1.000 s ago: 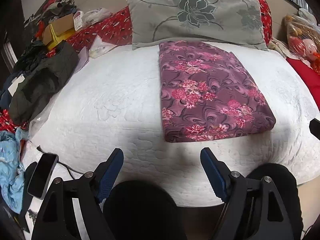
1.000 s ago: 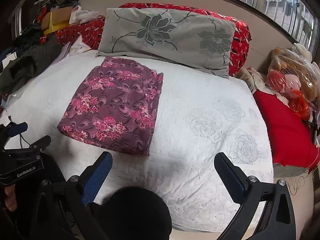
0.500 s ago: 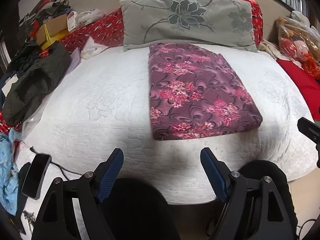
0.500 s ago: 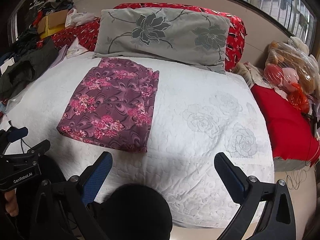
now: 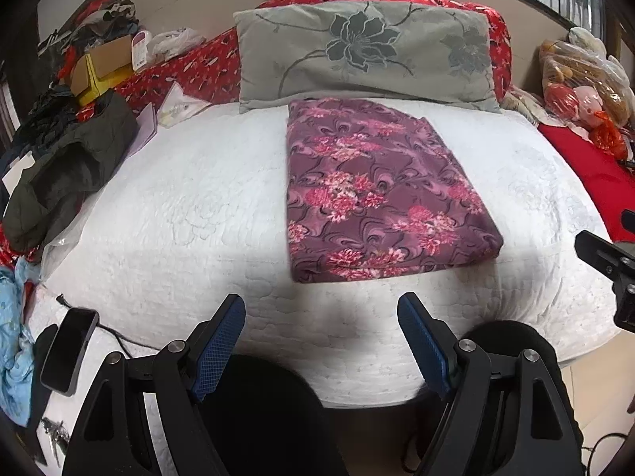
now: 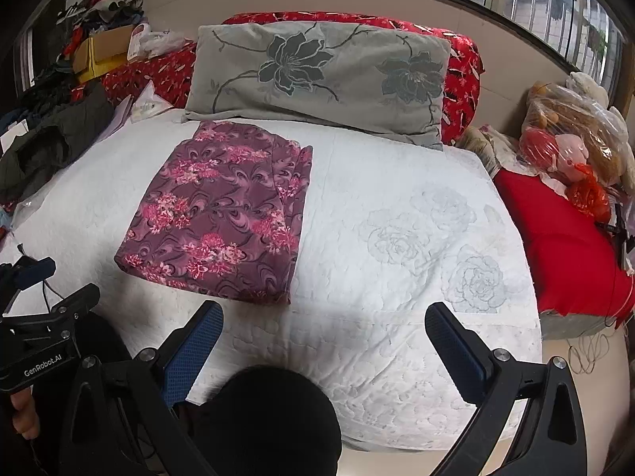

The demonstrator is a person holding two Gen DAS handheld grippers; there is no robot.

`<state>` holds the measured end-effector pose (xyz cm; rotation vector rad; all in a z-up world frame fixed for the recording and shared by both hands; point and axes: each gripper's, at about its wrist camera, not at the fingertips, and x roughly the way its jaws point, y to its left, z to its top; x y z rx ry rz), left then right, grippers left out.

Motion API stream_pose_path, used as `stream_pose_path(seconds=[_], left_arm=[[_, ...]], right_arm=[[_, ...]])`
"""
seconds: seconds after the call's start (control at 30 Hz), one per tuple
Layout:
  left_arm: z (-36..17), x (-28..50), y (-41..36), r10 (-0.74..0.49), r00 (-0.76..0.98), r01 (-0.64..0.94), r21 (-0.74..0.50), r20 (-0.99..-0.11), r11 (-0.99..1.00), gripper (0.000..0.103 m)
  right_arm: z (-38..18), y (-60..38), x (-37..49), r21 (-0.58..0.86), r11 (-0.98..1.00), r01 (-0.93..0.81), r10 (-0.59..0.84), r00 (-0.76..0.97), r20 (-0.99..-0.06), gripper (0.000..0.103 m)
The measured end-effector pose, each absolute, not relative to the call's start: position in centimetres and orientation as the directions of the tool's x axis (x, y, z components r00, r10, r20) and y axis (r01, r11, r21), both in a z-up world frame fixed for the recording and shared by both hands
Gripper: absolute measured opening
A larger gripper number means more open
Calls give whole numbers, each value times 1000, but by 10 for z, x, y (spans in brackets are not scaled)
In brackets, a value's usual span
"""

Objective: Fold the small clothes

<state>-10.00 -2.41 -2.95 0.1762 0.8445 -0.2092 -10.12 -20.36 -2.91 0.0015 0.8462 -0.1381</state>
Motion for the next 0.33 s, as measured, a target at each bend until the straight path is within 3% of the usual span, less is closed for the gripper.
stream_pose_path(seconds=[0.33], left_arm=[[-27, -114, -41, -97, 654, 253, 96, -750, 963, 79]], right_arm=[[-27, -206, -104, -49, 990, 131, -125, 662, -739, 102]])
